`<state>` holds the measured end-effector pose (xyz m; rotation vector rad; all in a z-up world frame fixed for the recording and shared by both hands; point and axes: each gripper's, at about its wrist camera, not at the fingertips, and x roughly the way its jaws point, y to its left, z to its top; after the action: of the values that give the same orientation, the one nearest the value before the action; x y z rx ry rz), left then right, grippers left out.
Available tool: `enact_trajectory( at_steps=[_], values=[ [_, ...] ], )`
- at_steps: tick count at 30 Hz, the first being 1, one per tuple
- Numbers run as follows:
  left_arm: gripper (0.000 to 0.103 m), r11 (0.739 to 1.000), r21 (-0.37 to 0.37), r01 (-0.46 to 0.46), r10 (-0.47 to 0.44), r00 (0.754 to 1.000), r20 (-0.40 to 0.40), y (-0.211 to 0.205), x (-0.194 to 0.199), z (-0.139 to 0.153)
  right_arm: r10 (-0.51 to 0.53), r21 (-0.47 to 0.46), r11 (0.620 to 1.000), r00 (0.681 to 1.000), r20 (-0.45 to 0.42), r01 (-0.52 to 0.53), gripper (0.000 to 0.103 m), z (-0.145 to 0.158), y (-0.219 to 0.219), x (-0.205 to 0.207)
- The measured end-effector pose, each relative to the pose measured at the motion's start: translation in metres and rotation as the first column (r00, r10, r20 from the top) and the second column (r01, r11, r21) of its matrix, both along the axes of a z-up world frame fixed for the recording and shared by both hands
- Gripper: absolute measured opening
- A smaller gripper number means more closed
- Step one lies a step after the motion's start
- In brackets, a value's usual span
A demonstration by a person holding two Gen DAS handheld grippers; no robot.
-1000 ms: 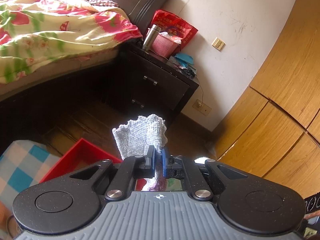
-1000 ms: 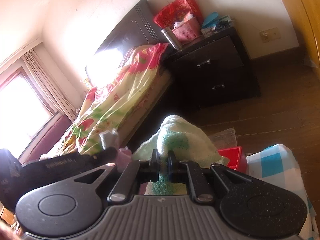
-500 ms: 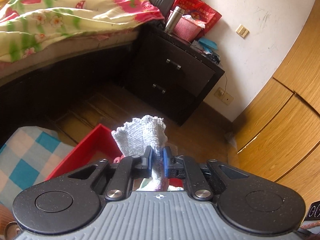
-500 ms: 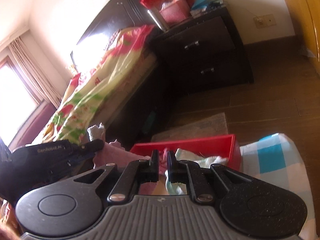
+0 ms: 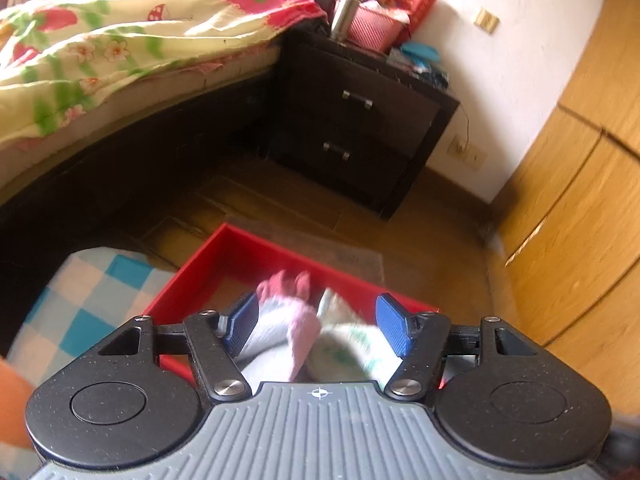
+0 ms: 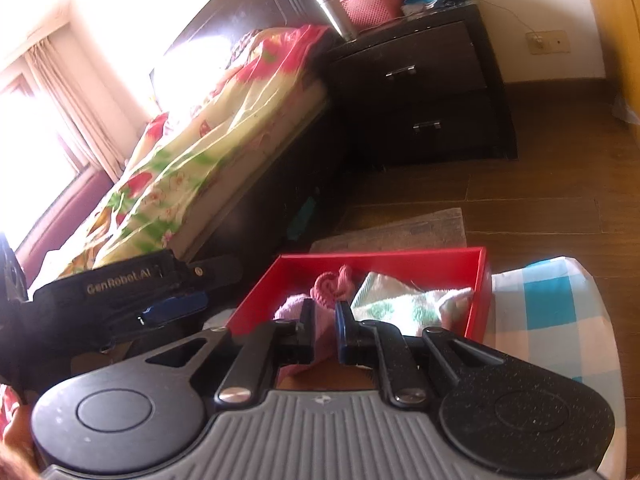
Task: Organize soft objects
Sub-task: 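Lower both towels into the red box and open both grippers, then move both open grippers from the red box back to the plush toys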
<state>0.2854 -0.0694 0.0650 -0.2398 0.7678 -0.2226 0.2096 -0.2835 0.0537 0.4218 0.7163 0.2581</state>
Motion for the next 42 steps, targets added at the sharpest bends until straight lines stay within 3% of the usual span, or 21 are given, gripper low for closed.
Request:
enact_trajectory(
  at_steps=[5,7,8,9,15,18,24,32,38,42],
  values=[
    [0.069,0.999,0.036,0.036,-0.035,0.999,-0.036,-0.002,-0.029,-0.003,0.01,0.014,1.0,1.0,-0.013,-0.01,0.001,0.011,0.002,-0.021],
    [0.073,0.998,0.049,0.047,-0.044,0.997,-0.057,-0.002,-0.039,-0.009,0.004,0.01,1.0,1.0,-0.015,-0.004,0.007,0.016,0.002,-0.029],
    [0.074,0.997,0.056,0.052,-0.048,0.996,-0.073,-0.001,-0.041,-0.014,0.006,0.004,1.0,1.0,-0.022,-0.005,0.016,0.017,0.002,-0.032],
    [0.074,0.996,0.07,0.058,-0.051,0.994,-0.092,-0.002,-0.042,-0.02,0.012,-0.002,1.0,0.999,-0.031,-0.012,0.021,0.017,0.003,-0.035],
    [0.068,0.972,0.215,0.097,-0.046,0.972,-0.23,-0.008,-0.04,-0.076,0.032,-0.009,0.999,0.999,-0.042,-0.033,0.021,0.015,0.01,-0.047],
    [0.059,0.972,0.208,0.108,-0.05,0.963,-0.266,-0.008,-0.035,-0.1,0.045,-0.035,0.998,0.997,-0.066,-0.048,0.021,0.006,0.017,-0.042],
    [0.057,0.978,0.164,0.131,-0.082,0.959,-0.272,-0.016,-0.013,-0.124,0.077,-0.051,0.995,0.991,-0.106,-0.083,0.021,-0.012,0.029,-0.032],
    [0.061,0.969,0.193,0.152,-0.098,0.959,-0.264,-0.021,0.0,-0.135,0.084,-0.045,0.995,0.986,-0.141,-0.091,0.021,-0.028,0.027,-0.025],
    [0.064,0.959,0.213,0.187,-0.112,0.94,-0.321,-0.025,-0.008,-0.145,0.082,-0.029,0.996,0.985,-0.15,-0.088,0.021,-0.028,0.021,-0.024],
    [0.064,0.943,0.207,0.262,-0.171,0.91,-0.377,-0.027,-0.036,-0.146,0.08,-0.037,0.996,0.983,-0.164,-0.087,0.021,-0.03,0.019,-0.02]
  ],
)
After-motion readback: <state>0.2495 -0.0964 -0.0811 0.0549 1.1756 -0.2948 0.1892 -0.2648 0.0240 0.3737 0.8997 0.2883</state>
